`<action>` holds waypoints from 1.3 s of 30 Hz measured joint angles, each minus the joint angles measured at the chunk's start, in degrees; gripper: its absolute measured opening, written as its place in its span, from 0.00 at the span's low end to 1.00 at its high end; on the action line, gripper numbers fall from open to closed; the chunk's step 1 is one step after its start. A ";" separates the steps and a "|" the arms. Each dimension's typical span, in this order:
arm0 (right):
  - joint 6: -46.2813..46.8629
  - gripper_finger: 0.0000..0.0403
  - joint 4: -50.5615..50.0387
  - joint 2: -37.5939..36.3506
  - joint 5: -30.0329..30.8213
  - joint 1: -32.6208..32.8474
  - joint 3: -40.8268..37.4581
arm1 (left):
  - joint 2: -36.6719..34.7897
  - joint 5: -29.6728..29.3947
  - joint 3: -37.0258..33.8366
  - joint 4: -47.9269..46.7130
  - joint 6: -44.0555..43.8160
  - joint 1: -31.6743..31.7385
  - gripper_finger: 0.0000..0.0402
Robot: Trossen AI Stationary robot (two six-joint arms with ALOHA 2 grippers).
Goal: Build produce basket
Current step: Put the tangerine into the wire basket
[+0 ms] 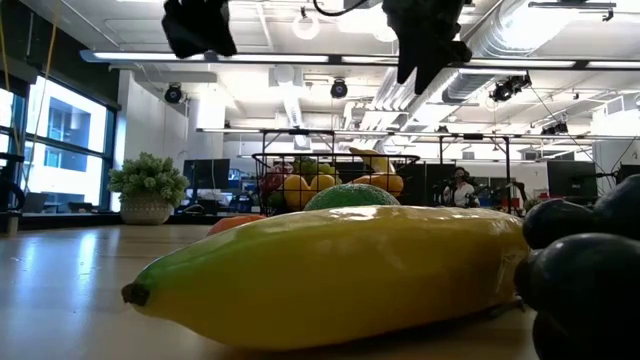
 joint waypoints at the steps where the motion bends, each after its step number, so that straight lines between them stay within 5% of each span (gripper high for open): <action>1: 0.00 0.56 0.01 -0.10 0.23 0.00 0.00 | 1.00 0.23 0.00 0.40 0.85 -0.16 0.58; 12: 0.00 0.56 -0.49 -0.34 0.34 -0.04 0.00 | 10.36 -1.11 -0.04 9.41 8.31 -2.59 0.58; 39: 0.00 0.56 -1.33 -0.33 2.94 -0.09 0.00 | 25.08 0.76 0.02 21.16 5.82 -6.47 0.58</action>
